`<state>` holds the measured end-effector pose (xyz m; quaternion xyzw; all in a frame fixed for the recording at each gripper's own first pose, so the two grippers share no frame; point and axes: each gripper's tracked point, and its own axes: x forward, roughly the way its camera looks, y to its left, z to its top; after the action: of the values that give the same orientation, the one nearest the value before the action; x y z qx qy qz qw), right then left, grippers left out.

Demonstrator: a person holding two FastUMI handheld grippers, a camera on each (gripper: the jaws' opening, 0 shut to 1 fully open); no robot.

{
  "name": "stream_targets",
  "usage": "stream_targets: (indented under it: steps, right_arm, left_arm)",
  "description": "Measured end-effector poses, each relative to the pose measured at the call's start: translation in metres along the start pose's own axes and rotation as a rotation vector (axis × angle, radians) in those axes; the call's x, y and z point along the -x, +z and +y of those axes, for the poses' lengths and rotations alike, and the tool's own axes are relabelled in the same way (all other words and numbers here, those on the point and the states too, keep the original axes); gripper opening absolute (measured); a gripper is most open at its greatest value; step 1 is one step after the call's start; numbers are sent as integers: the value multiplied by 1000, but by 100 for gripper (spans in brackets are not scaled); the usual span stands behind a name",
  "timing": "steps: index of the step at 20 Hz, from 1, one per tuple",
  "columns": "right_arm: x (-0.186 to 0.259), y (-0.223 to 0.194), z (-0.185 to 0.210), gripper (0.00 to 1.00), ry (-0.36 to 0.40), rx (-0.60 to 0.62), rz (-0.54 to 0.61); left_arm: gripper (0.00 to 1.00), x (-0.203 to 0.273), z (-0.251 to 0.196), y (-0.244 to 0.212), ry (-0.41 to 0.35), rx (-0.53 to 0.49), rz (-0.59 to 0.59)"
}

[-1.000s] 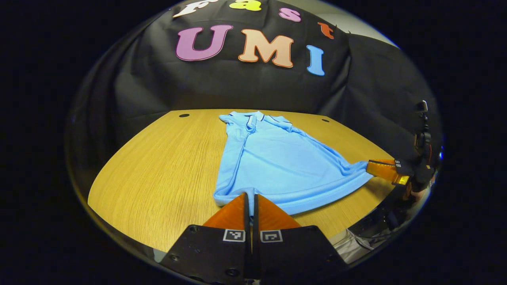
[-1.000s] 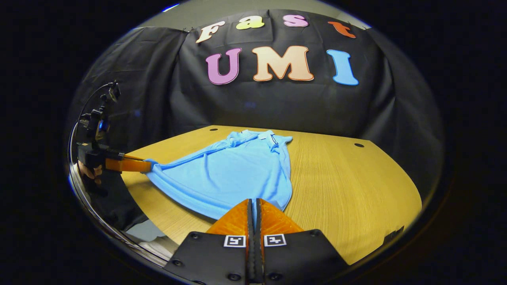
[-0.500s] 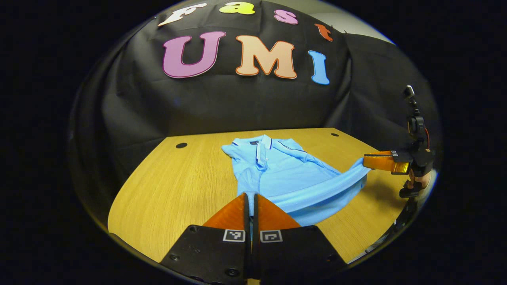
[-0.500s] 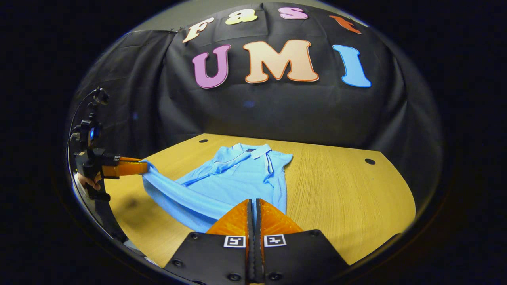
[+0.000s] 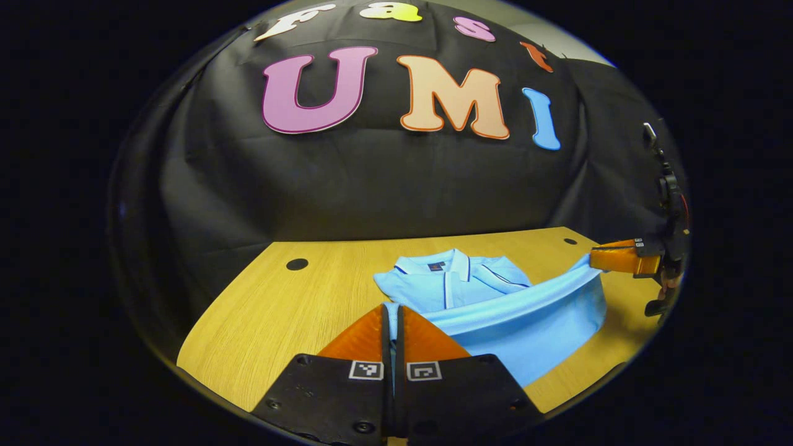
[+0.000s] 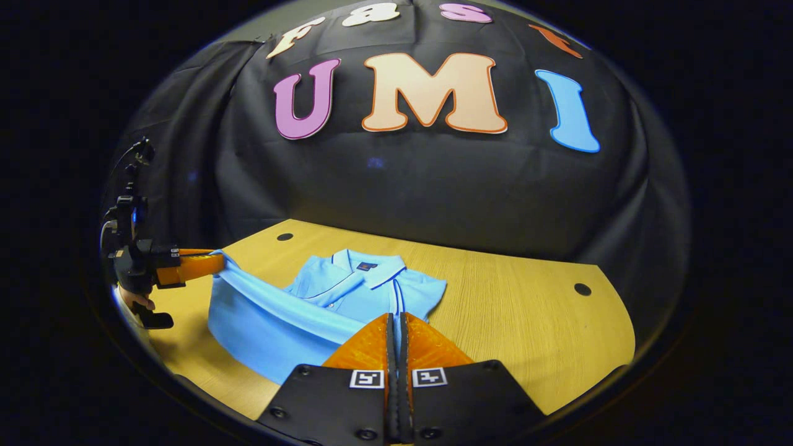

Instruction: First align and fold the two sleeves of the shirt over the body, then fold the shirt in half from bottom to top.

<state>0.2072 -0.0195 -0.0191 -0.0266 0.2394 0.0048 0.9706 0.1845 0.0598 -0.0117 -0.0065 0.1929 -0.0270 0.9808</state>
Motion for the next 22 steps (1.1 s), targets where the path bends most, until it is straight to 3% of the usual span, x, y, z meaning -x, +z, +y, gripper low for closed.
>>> stream_targets:
  steps: [6, 14, 21, 22]
  right_arm:
    - [-75, 25, -16, 2, -53, 17, 1]
    - [-152, 15, -48, 2, -150, 33, 45]
    - [-171, -10, -49, 5, -139, 40, 100]
    - [-169, -15, -48, 13, -128, 27, 121]
  left_arm:
    - [1, -70, 17, 16, 51, -39, -14]
    - [0, -160, 17, 19, 118, -181, -8]
    - [1, -182, 32, 0, 199, -254, 28]
    - [5, -178, 32, 1, 200, -252, 32]
